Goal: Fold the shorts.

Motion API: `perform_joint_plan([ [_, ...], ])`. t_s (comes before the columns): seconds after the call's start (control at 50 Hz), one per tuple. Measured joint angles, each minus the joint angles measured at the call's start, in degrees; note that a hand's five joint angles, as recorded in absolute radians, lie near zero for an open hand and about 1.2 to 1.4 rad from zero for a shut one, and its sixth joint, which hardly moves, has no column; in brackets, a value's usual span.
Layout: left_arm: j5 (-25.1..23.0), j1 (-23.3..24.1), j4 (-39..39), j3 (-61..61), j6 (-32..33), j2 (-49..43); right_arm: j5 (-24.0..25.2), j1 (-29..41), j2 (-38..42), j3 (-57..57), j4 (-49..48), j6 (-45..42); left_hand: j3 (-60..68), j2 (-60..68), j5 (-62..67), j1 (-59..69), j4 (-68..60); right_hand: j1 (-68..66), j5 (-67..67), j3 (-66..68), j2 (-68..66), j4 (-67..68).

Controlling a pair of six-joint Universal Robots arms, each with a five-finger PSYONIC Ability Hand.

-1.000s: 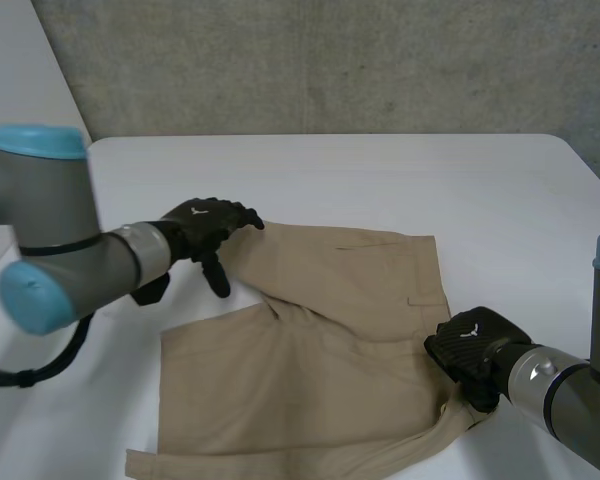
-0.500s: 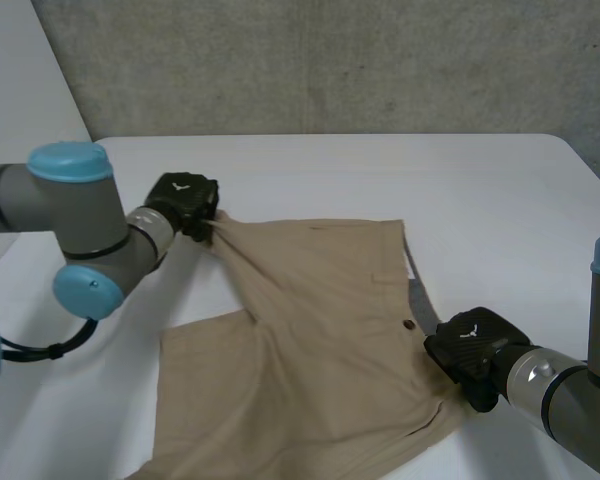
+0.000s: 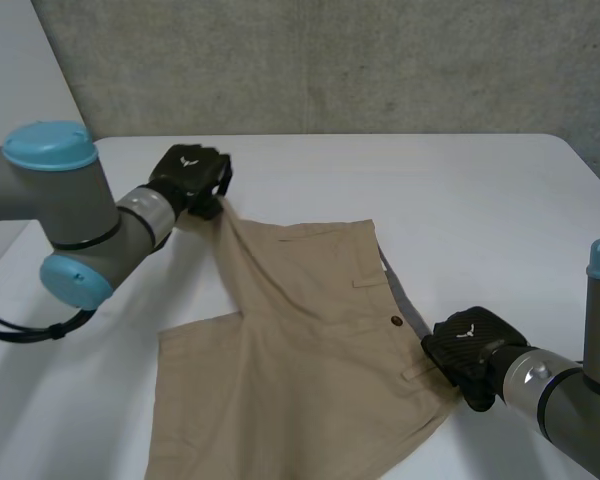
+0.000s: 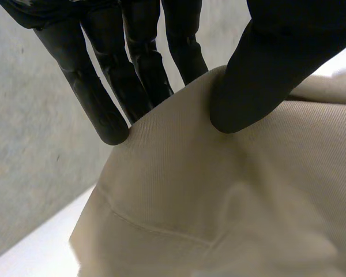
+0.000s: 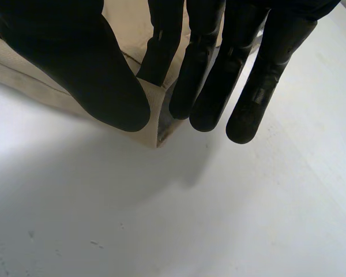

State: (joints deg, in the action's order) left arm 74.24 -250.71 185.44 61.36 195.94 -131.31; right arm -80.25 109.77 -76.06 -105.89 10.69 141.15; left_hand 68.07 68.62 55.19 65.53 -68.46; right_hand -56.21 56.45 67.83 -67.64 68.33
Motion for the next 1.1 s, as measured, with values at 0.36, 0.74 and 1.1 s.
perform_joint_plan([
  [0.36, 3.7, 7.2, 1.8, 5.4, -8.9, 12.9, -0.4, -0.2, 0.0, -0.5, -0.5, 0.0, 0.0, 0.0, 0.0, 0.0, 0.0, 0.0, 0.0, 0.0, 0.0, 0.0],
  [0.74, 10.6, 7.8, -16.2, 7.6, -7.1, 22.6, -0.4, 0.5, 0.0, -0.9, -0.5, -0.1, 0.2, 0.1, 0.0, 0.0, -0.3, 0.0, 0.0, 0.0, 0.0, 0.0],
  [1.1, 12.2, 7.2, 4.7, -8.5, 2.8, -8.7, -0.4, 0.6, 0.2, -1.6, -0.6, -0.1, -52.4, -53.4, -49.8, -54.1, 53.5, 0.0, 0.0, 0.0, 0.0, 0.0],
])
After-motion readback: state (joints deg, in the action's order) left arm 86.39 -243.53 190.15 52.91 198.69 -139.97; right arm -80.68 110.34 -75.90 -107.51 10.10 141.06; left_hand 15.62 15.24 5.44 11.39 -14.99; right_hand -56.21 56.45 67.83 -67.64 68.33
